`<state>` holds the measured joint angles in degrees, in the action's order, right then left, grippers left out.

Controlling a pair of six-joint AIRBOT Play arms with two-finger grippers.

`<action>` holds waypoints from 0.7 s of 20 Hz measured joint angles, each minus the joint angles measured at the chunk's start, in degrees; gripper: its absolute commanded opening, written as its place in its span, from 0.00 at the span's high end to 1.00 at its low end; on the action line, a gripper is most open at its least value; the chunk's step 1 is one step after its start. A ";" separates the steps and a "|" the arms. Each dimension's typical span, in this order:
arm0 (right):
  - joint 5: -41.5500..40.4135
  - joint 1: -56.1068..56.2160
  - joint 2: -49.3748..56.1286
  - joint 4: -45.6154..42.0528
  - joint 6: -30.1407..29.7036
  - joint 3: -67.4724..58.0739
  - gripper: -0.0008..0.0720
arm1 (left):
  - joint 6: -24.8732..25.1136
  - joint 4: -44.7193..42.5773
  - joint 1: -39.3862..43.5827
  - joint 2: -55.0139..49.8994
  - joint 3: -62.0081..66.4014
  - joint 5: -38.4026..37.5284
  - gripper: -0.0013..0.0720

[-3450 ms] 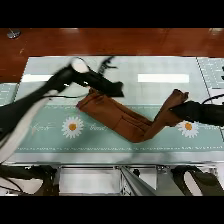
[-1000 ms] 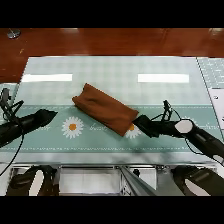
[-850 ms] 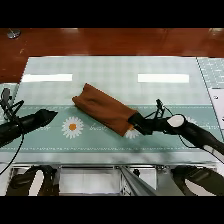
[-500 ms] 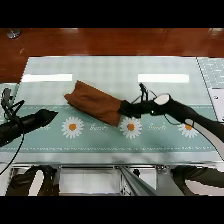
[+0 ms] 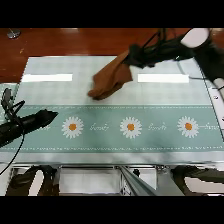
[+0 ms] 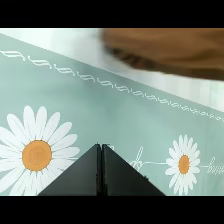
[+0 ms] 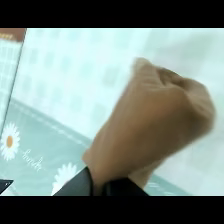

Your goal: Fold the shirts.

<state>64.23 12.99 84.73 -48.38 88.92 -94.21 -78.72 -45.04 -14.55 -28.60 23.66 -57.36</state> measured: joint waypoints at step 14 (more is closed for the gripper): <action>33.00 -39.12 -9.68 -16.96 8.26 -12.11 0.94 | 0.46 -0.02 0.00 0.00 0.00 -0.07 0.95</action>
<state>97.23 -26.13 75.05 -65.34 97.19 -106.32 -78.26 -45.06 -14.55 -28.60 23.66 -57.43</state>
